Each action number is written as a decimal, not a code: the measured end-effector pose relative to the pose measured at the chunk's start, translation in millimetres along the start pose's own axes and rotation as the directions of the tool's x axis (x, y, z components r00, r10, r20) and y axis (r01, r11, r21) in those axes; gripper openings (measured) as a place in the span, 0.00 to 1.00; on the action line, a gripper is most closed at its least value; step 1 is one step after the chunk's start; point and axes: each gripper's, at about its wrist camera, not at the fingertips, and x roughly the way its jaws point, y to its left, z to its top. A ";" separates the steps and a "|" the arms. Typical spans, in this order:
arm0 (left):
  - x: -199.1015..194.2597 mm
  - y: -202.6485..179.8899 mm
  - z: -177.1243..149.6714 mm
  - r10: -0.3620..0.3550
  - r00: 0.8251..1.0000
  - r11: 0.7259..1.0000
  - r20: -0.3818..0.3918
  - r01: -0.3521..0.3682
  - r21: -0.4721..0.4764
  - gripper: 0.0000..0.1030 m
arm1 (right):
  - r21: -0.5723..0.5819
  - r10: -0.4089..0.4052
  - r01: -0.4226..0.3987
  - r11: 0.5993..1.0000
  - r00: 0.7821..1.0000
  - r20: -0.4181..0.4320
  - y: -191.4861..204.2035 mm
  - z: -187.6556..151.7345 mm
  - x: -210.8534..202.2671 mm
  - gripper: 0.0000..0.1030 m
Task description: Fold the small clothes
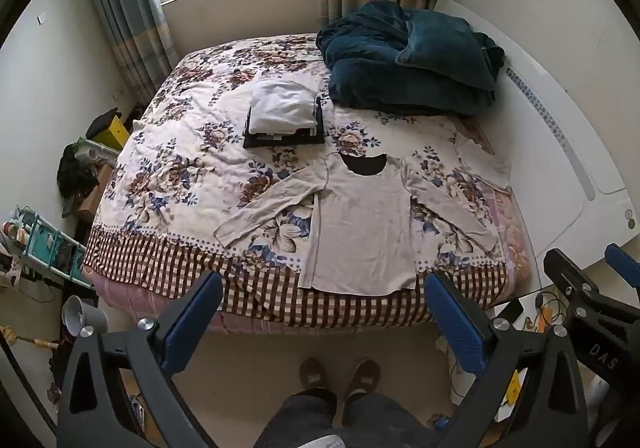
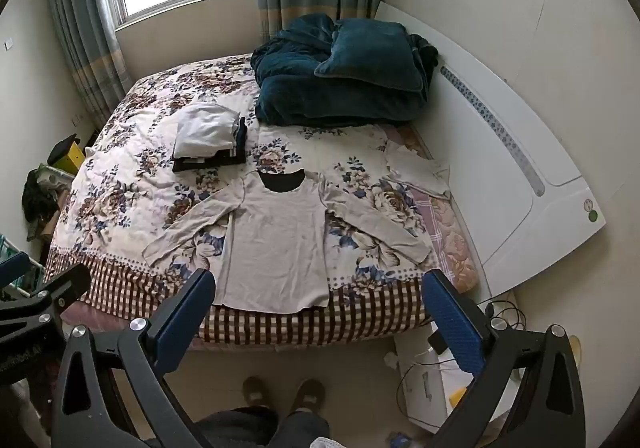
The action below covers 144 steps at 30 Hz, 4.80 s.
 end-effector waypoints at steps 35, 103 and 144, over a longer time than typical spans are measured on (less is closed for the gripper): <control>-9.8 1.4 23.9 -0.005 1.000 1.000 0.014 0.005 -0.001 1.00 | 0.005 0.020 -0.020 1.000 1.000 0.010 -0.2 5.4 -10.3 1.00; 63.7 8.9 66.5 0.060 0.993 0.997 0.105 -0.064 0.033 1.00 | 0.137 -0.069 0.074 0.988 0.997 -0.041 26.1 13.9 53.5 1.00; 658.2 -110.1 43.7 0.179 0.883 0.984 -0.434 -0.171 0.058 1.00 | 0.981 -0.056 0.138 0.136 0.990 -0.131 -317.5 -204.4 682.5 0.65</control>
